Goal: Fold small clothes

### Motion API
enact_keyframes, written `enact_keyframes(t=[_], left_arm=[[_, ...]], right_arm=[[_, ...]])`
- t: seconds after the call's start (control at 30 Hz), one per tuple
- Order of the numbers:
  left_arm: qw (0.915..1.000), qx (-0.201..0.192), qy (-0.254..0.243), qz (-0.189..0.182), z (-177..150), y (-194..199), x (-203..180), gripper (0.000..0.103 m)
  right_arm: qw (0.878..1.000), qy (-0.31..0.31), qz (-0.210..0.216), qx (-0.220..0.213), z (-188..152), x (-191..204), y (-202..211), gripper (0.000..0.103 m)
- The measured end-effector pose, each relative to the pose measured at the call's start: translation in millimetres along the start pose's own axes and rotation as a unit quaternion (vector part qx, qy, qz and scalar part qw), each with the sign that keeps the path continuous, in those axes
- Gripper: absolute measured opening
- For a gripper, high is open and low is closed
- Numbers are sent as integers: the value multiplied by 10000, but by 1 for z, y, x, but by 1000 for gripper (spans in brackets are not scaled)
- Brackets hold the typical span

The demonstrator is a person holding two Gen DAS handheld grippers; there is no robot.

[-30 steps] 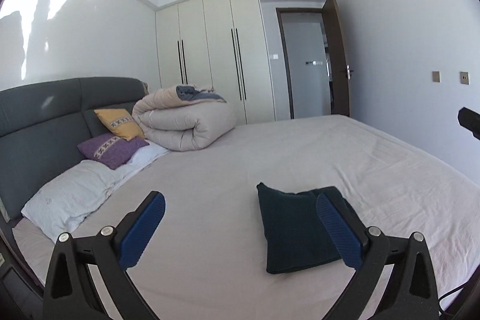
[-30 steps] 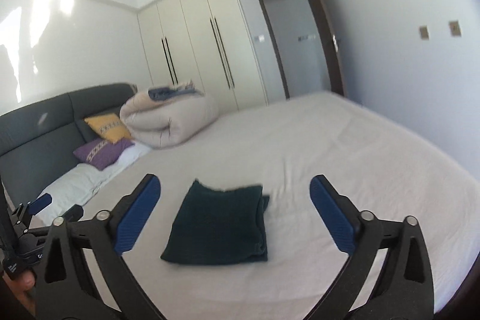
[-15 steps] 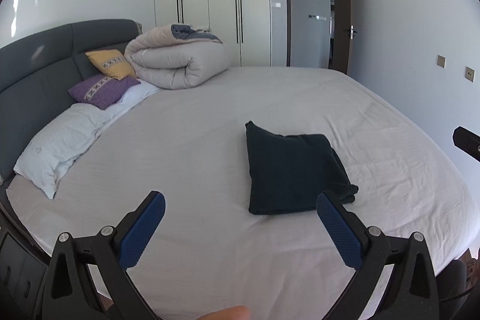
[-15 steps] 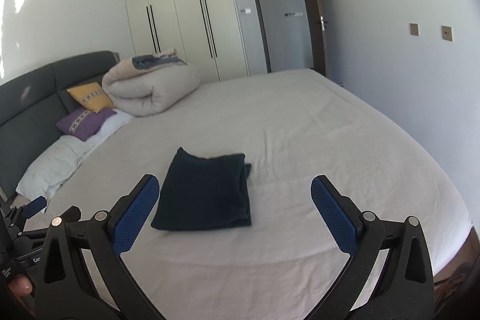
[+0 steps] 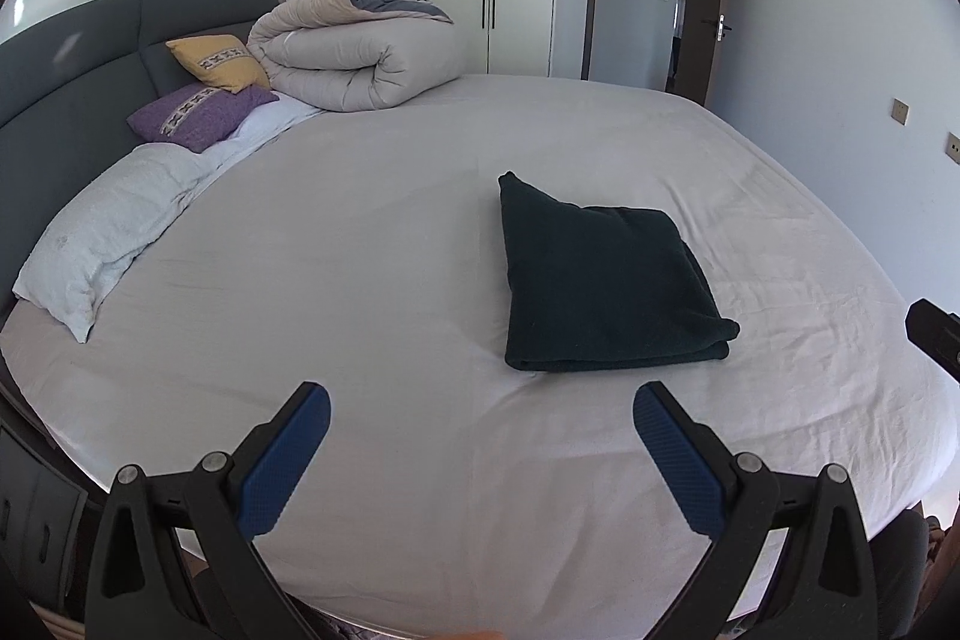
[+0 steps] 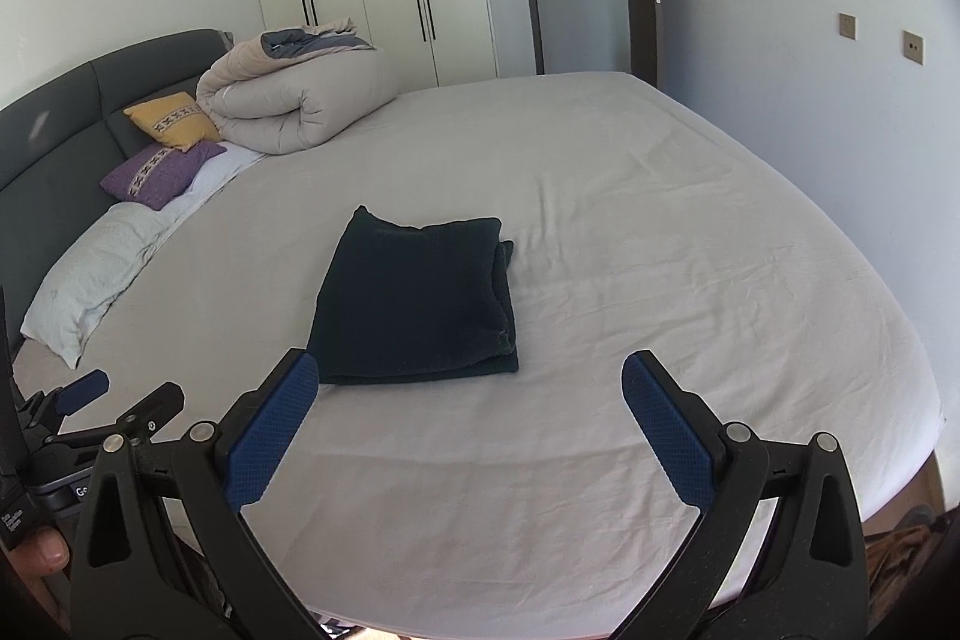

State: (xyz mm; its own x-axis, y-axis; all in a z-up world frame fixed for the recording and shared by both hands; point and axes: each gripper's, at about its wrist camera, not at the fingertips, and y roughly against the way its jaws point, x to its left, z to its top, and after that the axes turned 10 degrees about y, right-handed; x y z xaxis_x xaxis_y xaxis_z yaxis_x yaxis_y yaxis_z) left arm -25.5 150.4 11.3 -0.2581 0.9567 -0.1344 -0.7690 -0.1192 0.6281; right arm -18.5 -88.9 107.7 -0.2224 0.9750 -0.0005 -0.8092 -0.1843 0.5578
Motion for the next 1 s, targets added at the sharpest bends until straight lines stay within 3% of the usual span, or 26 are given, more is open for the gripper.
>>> enact_keyframes(t=[1.0], left_arm=[[10000, 13, 14, 46, -3, -6, 3, 103]], right_arm=[[9989, 226, -38, 409, -23, 26, -36, 103]])
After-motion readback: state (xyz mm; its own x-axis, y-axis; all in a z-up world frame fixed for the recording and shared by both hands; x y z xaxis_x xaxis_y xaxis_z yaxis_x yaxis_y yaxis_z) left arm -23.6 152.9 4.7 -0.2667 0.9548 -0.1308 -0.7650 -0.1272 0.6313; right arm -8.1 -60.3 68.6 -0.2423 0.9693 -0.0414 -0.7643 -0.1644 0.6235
